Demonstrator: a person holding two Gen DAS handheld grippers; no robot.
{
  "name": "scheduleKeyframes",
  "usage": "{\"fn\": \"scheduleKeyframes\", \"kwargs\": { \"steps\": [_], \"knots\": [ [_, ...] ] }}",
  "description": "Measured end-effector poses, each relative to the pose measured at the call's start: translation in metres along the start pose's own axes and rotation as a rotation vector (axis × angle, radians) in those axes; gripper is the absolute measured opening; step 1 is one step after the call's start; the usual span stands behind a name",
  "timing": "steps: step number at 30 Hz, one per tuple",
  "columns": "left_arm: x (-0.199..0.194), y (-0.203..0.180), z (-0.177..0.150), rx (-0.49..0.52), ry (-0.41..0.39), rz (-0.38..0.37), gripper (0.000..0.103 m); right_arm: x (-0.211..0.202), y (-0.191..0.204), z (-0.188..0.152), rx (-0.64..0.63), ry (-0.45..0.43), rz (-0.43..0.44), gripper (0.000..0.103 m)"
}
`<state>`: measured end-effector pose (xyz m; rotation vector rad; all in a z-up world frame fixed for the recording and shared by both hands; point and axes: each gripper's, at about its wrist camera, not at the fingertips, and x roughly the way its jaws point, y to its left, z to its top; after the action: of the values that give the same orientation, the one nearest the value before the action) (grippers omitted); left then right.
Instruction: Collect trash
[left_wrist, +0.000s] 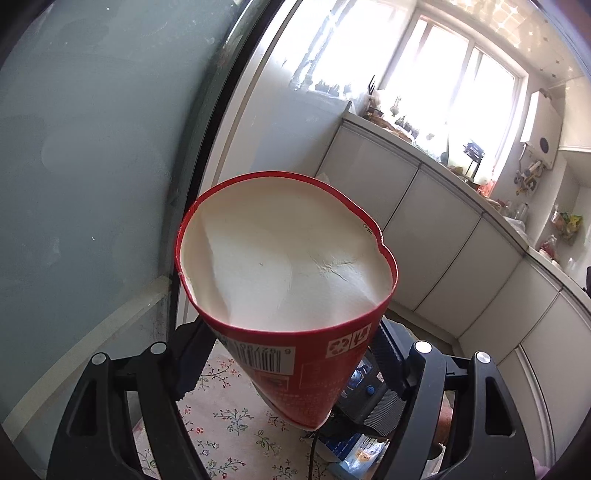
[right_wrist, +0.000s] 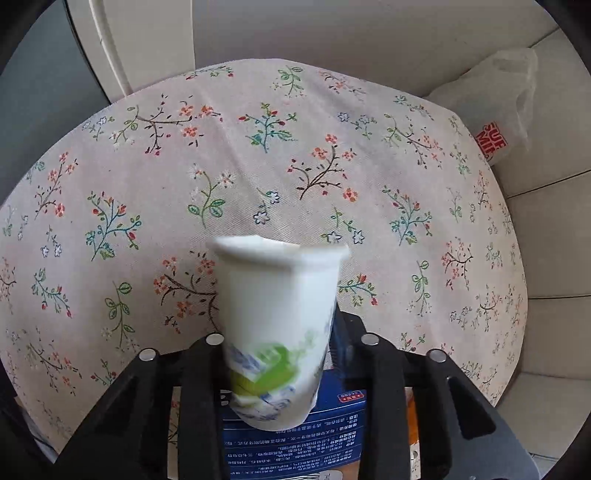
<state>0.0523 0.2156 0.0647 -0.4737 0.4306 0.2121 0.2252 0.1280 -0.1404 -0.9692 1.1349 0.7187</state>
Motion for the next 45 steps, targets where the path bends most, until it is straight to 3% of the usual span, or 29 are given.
{"fn": "scheduleKeyframes", "kwargs": {
  "steps": [8, 30, 45],
  "knots": [
    [0.009, -0.001, -0.003, -0.011, 0.031, 0.003, 0.075, -0.002, -0.013, -0.003, 0.102, -0.115, 0.030, 0.026],
    [0.041, -0.015, -0.011, -0.028, 0.083, 0.045, 0.075, -0.077, -0.063, -0.041, 0.424, -0.356, -0.129, 0.027],
    [0.060, -0.039, -0.043, -0.007, 0.140, 0.056, 0.075, -0.136, -0.073, -0.137, 0.763, -0.540, -0.208, 0.027]
  ]
}}
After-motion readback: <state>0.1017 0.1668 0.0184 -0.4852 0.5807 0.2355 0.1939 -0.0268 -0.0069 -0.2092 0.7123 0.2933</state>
